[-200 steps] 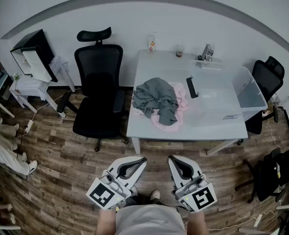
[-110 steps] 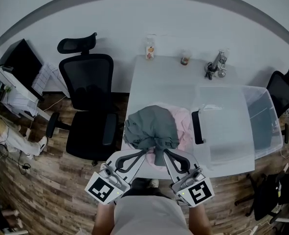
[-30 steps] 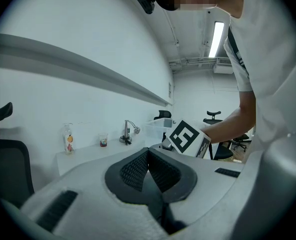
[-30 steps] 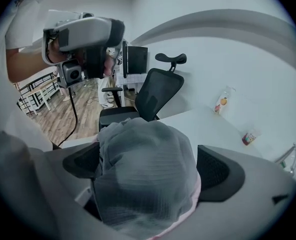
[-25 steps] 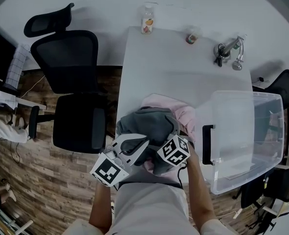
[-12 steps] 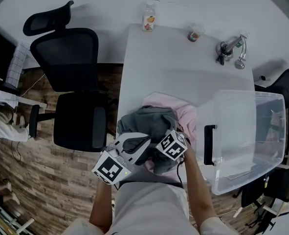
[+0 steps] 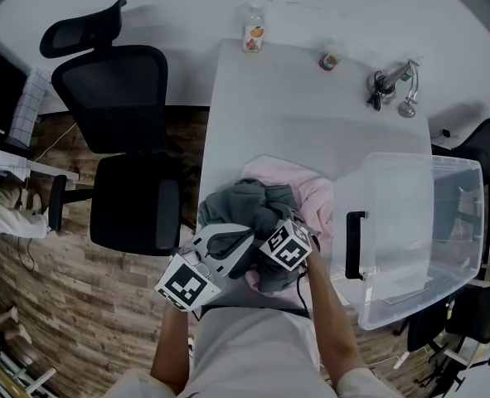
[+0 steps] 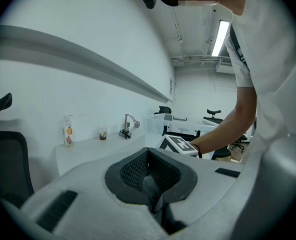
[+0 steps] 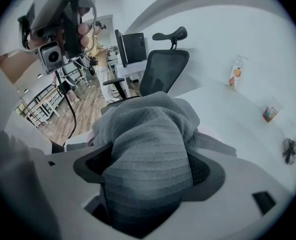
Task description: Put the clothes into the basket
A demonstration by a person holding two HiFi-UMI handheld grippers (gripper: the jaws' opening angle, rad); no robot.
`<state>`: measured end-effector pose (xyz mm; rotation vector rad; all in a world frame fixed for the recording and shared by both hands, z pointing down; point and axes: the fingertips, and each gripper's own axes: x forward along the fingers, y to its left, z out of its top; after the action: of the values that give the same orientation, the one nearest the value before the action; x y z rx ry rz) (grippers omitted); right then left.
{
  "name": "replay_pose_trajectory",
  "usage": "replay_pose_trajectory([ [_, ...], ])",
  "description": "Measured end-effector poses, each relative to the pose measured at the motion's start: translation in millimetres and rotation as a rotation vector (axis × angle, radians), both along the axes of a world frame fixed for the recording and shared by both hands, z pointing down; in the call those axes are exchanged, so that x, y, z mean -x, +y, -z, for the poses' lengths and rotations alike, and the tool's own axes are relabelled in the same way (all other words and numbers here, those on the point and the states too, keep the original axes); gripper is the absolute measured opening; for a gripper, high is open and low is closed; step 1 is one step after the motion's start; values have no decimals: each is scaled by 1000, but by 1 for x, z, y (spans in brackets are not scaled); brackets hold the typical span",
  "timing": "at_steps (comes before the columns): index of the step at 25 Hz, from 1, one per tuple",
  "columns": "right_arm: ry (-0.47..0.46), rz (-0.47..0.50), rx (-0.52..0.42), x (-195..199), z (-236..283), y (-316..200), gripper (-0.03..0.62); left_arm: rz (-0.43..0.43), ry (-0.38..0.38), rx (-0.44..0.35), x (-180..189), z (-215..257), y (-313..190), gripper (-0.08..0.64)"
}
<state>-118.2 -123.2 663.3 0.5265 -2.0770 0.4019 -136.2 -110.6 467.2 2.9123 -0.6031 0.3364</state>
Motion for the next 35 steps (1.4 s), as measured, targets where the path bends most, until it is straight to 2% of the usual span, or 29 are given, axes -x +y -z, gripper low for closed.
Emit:
replay_pose_trajectory([
  [6,19,-12,-38,-2,11,0,222,3,1,0,2,0,1,4],
  [10,19,-28,-68,-4,21,1,162,-29,-14,-45,1,1,3,4],
  [18,-45,-107,-119,-14,56,5,137,-38,-17,-58,0,6,6,3],
  [26,-118,-187,-228,-22,109,5,133,-47,4,-55,-4,21,12,3],
  [35,-205,-271,-315,-26,167,2,132,-139,-17,-161,-10,38,19,3],
])
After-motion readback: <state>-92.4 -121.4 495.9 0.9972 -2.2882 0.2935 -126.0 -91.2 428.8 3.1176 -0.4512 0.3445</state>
